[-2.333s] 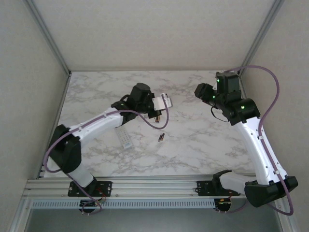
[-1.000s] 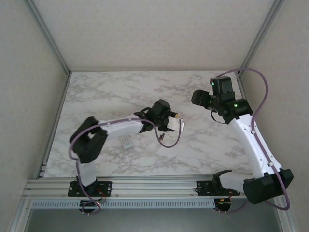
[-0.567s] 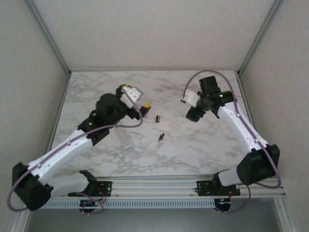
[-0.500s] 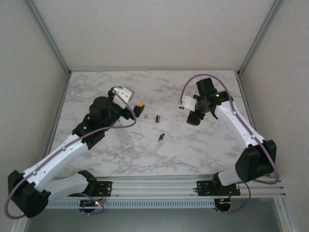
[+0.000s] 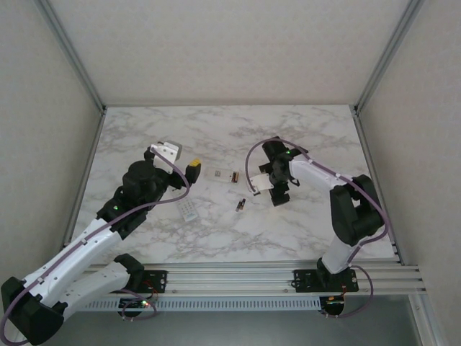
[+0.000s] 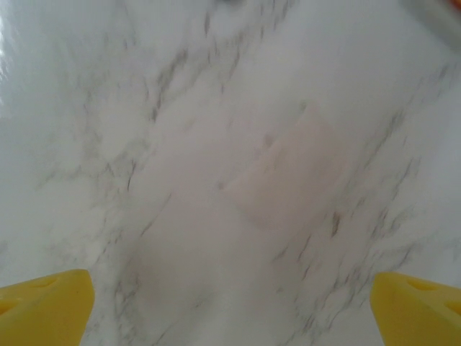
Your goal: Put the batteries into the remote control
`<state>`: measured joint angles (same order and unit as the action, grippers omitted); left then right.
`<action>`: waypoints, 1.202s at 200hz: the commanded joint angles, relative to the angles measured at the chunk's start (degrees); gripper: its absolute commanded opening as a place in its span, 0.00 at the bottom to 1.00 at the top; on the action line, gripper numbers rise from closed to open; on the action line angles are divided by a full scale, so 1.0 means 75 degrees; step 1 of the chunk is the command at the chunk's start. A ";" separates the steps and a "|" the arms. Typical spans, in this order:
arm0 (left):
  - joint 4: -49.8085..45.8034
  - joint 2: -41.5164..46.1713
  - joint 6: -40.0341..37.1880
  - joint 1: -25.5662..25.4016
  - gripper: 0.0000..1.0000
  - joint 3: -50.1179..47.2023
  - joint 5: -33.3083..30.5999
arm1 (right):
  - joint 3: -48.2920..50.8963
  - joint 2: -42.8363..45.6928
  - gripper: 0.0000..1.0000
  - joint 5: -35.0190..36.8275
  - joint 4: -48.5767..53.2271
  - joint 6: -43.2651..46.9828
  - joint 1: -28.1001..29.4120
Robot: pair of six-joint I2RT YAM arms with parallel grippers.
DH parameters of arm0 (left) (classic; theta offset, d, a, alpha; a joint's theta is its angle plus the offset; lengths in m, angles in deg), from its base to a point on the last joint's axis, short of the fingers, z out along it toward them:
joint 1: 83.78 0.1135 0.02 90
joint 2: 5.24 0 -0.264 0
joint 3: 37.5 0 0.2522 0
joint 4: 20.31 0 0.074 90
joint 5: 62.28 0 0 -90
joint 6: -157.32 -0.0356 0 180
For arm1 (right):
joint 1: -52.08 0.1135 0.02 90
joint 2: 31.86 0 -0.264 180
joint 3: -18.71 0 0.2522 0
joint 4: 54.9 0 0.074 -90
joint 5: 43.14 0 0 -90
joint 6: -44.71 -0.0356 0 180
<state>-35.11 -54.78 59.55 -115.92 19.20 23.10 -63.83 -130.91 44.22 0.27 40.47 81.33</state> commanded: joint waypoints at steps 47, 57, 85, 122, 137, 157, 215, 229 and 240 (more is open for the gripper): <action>-0.0536 0.0101 -0.0772 0.0073 1.00 0.0308 -0.0105 | -0.1612 -0.1631 0.99 -0.0828 0.0652 0.1454 0.0252; -0.0575 0.0087 -0.0841 0.0084 1.00 0.0332 -0.0199 | -0.1700 -0.1716 0.99 -0.0925 0.0771 0.1505 0.0191; -0.0682 0.0088 -0.0816 0.0106 1.00 0.0282 -0.0404 | -0.1765 -0.1810 0.96 -0.1107 0.1046 0.1675 -0.0028; -0.0632 0.0181 -0.0688 0.0117 1.00 0.0107 -0.0496 | -0.1562 -0.1749 0.93 -0.1105 0.1182 0.1578 -0.0375; -0.0616 0.0205 -0.0611 0.0130 1.00 0.0022 -0.0551 | -0.1561 -0.1829 0.92 -0.1079 0.1205 0.1519 -0.0441; -0.0641 0.0274 -0.0458 0.0128 1.00 -0.0092 -0.0620 | -0.1763 -0.2023 0.91 -0.1224 0.1275 0.1546 -0.0450; -0.1021 0.0780 -0.0158 0.0137 1.00 -0.0247 -0.1273 | -0.1842 -0.2332 0.90 -0.1225 0.1237 0.1703 -0.0639; -0.1096 0.0962 0.0003 0.0137 1.00 -0.0370 -0.1375 | -0.1846 -0.2384 0.89 -0.1173 0.1174 0.1791 -0.0648; -0.1155 0.1079 0.0143 0.0137 0.99 -0.0477 -0.1360 | -0.1943 -0.2471 0.88 -0.1174 0.1130 0.1814 -0.0652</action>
<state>-41.80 -48.90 57.63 -115.48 17.43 15.71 -77.62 -148.02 35.70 7.96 52.36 76.81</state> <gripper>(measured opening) 0.994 0.888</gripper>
